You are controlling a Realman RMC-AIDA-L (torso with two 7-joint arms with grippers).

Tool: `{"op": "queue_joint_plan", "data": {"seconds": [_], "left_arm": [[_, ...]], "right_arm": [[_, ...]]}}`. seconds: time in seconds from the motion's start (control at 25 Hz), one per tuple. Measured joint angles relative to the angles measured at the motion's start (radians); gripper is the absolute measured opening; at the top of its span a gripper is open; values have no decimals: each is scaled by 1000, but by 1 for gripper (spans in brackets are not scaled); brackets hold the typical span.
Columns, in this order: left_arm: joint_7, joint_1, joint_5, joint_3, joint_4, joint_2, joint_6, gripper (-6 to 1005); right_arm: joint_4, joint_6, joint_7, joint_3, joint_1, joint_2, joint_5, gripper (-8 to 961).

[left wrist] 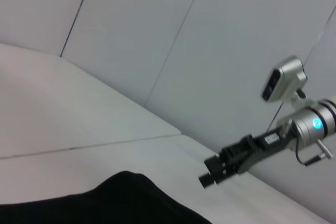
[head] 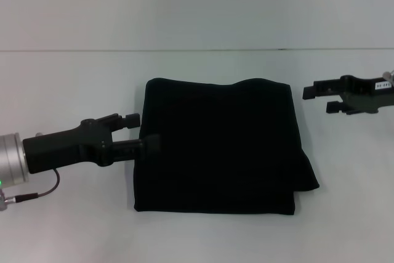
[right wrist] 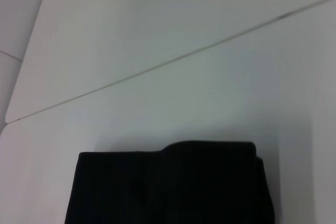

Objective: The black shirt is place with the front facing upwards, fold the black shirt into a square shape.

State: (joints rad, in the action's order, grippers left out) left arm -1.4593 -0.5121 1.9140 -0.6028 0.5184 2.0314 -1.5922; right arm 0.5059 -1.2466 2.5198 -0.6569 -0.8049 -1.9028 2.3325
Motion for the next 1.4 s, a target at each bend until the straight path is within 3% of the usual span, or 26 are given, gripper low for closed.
{"op": "queue_joint_plan", "data": {"seconds": [0.36, 1.04, 1.4], "left_arm": [[2, 10, 21, 5, -1, 3, -6, 933], [-1, 10, 21, 1, -3, 4, -8, 928], [-1, 12, 20, 2, -4, 6, -8, 921]], "right_arm": [[-20, 45, 17, -12, -21, -4, 31, 856], [-58, 110, 6, -82, -47, -64, 33, 819], [-63, 120, -4, -90, -48, -69, 33, 785]]}}
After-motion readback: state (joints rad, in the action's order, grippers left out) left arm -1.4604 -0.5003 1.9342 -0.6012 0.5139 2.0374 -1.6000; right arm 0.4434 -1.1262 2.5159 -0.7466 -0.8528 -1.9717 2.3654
